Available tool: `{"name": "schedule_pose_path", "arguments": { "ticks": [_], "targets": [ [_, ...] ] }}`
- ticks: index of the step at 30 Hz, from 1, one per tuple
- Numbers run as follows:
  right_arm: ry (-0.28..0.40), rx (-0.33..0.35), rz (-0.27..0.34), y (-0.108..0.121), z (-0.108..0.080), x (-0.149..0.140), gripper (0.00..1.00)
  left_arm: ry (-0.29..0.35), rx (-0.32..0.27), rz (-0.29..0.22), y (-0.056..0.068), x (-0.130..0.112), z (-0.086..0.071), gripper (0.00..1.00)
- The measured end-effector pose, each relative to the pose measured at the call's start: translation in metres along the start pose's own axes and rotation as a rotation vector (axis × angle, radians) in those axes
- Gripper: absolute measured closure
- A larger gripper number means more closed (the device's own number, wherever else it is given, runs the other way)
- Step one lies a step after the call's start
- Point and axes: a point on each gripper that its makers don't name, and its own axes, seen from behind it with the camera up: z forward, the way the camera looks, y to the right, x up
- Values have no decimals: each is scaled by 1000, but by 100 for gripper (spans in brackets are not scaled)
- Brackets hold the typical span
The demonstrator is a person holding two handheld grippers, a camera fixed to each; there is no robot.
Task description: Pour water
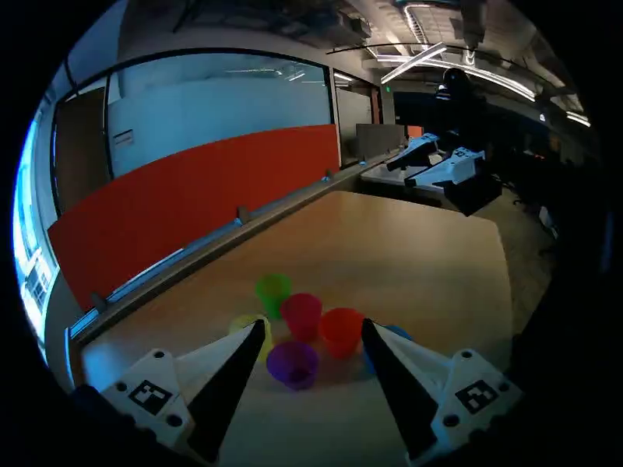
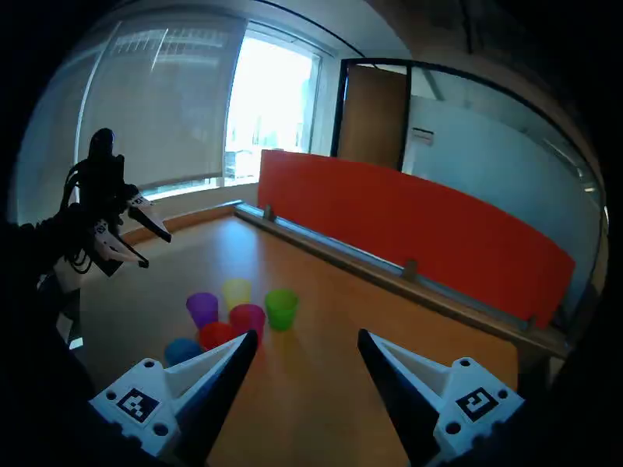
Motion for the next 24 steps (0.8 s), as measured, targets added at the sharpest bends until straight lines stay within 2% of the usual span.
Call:
{"name": "schedule_pose_path", "arguments": {
  "ticks": [12,24],
  "targets": [
    [-10,10,2,1,9,-6,0,-94,-133,47,35,-32,15,8],
    [-17,10,7,6,14,-14,0,-164,-187,73,55,-59,33,8]
  ]
}}
